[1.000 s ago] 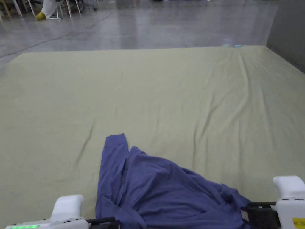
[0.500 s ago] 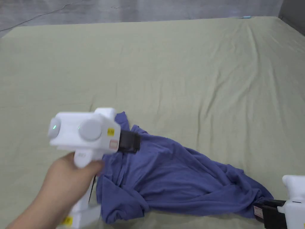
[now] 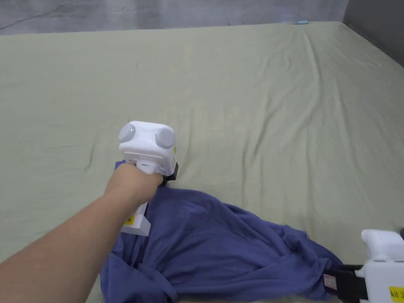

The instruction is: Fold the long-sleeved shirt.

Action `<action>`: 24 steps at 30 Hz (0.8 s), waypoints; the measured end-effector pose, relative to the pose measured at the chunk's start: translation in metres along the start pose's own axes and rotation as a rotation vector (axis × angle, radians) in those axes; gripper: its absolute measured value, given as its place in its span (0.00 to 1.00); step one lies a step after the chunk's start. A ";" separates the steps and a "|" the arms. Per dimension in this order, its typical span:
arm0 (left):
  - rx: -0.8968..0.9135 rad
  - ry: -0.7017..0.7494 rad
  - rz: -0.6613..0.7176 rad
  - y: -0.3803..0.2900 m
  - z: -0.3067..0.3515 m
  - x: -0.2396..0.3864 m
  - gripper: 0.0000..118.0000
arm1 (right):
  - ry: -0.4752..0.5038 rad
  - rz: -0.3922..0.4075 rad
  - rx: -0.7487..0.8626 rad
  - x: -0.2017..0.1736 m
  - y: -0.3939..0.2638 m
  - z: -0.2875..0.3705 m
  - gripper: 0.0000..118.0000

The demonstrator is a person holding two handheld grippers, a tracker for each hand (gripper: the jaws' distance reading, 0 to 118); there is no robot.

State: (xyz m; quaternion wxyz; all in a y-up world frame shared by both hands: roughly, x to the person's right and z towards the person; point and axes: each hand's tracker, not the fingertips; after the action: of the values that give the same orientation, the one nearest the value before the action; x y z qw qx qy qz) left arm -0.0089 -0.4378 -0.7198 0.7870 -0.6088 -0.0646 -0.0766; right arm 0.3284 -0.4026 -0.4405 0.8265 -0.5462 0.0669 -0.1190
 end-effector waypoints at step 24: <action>0.393 -0.110 0.077 -0.010 0.232 -0.073 0.00 | -0.143 0.201 0.000 -0.013 0.093 -0.002 0.03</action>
State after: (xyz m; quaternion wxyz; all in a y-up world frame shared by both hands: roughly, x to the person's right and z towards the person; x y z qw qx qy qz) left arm -0.0845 -0.2124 -0.6665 0.8883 -0.4487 -0.0979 0.0011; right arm 0.3271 -0.3656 -0.5274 0.8369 -0.5439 0.0621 0.0037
